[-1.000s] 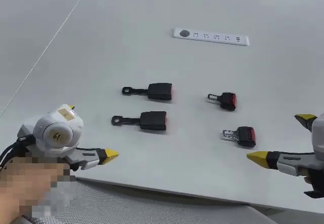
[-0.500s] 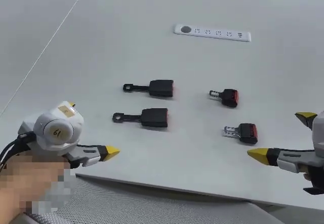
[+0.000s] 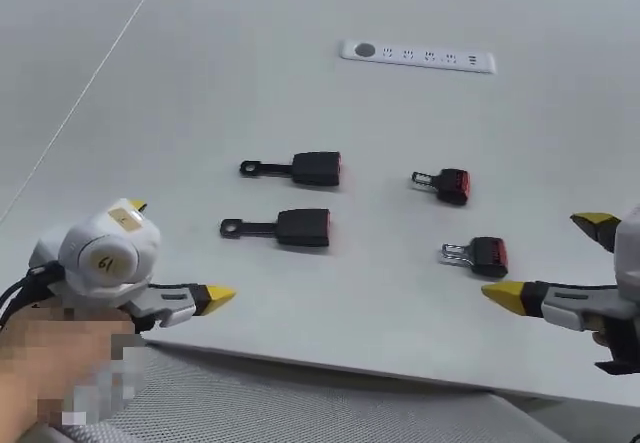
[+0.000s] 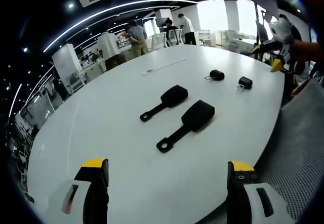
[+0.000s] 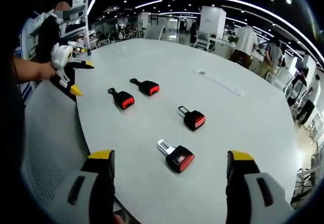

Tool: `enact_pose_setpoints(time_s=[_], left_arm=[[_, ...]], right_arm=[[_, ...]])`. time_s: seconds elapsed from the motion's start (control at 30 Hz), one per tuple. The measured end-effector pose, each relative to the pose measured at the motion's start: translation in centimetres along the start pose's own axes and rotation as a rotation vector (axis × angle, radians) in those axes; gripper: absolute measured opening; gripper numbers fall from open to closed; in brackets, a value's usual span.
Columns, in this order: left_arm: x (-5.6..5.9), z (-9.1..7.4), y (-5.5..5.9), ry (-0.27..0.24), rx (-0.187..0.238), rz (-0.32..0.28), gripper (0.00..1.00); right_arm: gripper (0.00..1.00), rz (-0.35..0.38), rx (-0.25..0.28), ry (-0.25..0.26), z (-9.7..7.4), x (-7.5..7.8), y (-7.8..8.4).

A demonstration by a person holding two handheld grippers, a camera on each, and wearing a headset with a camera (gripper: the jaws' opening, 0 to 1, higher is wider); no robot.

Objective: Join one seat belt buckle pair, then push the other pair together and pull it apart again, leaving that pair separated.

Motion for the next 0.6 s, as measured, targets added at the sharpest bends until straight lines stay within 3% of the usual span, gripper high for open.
enact_pose_setpoints(time_s=[0.27,0.4,0.6], left_arm=[[0.38,0.14,0.11,0.016,-0.018,0.003,1.0],[0.49,0.23,-0.06,0.025,-0.017,0.012,0.94],[0.54,0.34,-0.12,0.033,-0.015,0.056,0.95]], right_arm=[[0.9,-0.019,-0.026,-0.05,0.52,-0.53,0.35],[0.88,-0.028,-0.03,-0.058,0.49,-0.67,0.52],[0.84,-0.034,-0.017,-0.056,0.41,-0.51,0.57]])
Point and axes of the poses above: the centre of the closed fingertips' face, and the gripper's own axes: z roughly forward along the fingers, x roughly to its right, y roughly out of its underside, the point moved 4 cm from there along -z, roughly backward along the fingers, and after that the axes turned 15 degrees about x, right-handed, at the moved point
